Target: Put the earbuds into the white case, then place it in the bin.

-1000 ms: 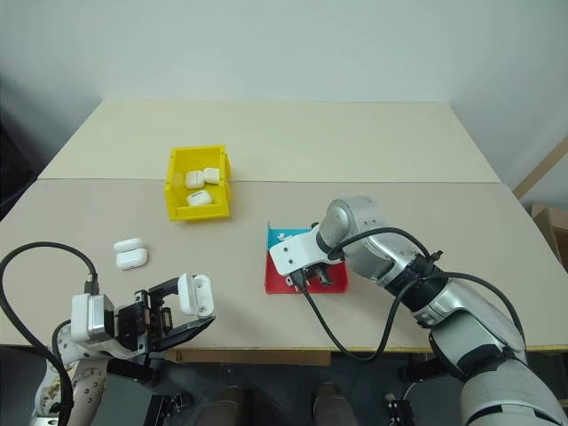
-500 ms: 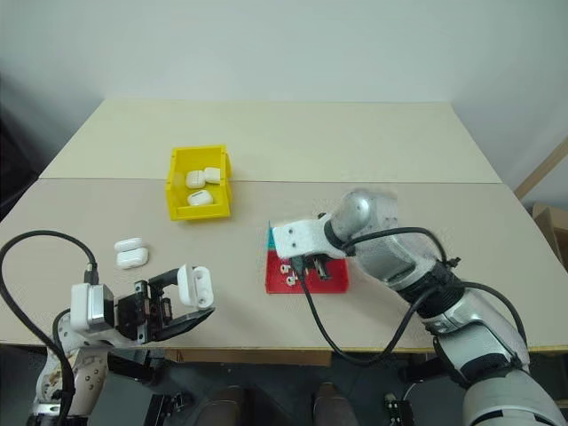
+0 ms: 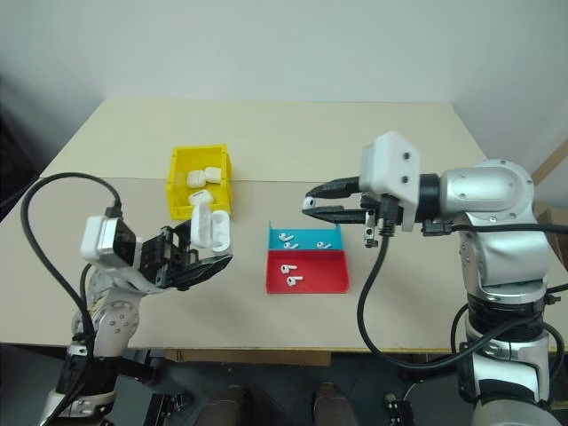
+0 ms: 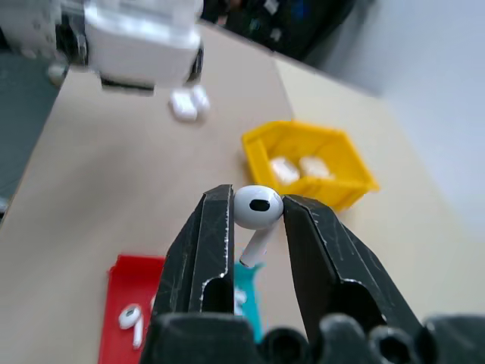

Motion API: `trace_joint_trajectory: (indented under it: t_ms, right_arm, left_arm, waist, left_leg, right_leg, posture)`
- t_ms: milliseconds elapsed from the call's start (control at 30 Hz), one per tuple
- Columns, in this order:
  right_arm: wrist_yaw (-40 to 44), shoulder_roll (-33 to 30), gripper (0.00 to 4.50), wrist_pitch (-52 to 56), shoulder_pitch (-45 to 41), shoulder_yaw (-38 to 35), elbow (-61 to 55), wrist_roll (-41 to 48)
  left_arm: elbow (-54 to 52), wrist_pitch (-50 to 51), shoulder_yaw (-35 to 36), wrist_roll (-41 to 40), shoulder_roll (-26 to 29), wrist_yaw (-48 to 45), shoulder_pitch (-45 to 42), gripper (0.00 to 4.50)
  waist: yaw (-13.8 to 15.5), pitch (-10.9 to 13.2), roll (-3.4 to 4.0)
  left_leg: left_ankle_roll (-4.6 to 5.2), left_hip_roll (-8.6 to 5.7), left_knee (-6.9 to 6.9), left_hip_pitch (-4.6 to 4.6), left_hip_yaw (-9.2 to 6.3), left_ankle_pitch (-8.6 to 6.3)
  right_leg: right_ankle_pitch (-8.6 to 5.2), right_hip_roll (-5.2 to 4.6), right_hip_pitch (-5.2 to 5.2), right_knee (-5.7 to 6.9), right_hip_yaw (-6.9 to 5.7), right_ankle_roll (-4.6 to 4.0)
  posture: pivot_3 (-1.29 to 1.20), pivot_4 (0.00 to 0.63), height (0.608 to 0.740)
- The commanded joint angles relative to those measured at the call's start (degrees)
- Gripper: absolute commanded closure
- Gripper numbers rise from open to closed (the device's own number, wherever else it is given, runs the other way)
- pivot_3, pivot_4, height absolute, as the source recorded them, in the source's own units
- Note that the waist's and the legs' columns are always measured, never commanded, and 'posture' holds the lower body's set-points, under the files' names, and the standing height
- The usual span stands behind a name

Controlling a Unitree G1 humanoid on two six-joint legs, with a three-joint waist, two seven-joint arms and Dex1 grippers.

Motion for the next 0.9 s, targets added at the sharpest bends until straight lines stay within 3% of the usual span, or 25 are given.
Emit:
trace_joint_trajectory:
  t_ms: [33, 300, 600, 900]
  right_arm:
    - [-3.2, 2.2, 3.27, -2.6, 0.7, -5.0, -3.0, 8.9]
    - [-5.4, 6.4, 3.27, -11.0, 2.9, -2.8, -2.0, 14.6]
    - [-4.4, 11.0, 3.27, -18.9, 1.4, 2.9, 2.4, 15.4]
    - [-4.0, 13.2, 3.27, -24.1, 1.5, 7.2, 4.2, 14.2]
  left_arm:
    - [-1.0, 0.7, -0.5, -0.6, -1.7, -0.4, -1.4, 1.73]
    - [0.6, 2.8, -2.1, -0.5, -4.3, -2.0, -2.8, 1.73]
    - [2.7, 2.1, -3.3, 0.9, -8.5, -3.6, -4.6, 1.73]
    - [2.2, 2.9, -3.1, 1.3, -8.9, -4.3, -4.9, 1.73]
  waist:
    - [-0.1, 0.0, 0.0]
    - [0.1, 0.0, 0.0]
    - [0.1, 0.0, 0.0]
    - [0.1, 0.0, 0.0]
  left_leg:
    - [0.0, 0.0, -0.01, 0.0, 0.0, 0.0]
    - [0.01, -0.02, 0.0, 0.0, -0.02, 0.01]
    - [0.02, -0.02, 0.0, 0.0, -0.03, 0.01]
    - [0.02, -0.02, 0.0, 0.01, -0.03, 0.01]
  right_leg:
    - [0.0, 0.0, 0.0, 0.01, 0.0, 0.0]
    - [0.0, -0.01, 0.01, 0.02, -0.01, 0.0]
    - [0.0, -0.01, 0.01, 0.01, -0.01, 0.0]
    - [0.0, -0.01, 0.01, 0.01, -0.01, 0.0]
  posture:
    - [0.0, 0.15, 0.74]
    - [0.0, 0.15, 0.74]
    - [0.0, 0.15, 0.74]
    - [0.0, 0.15, 0.74]
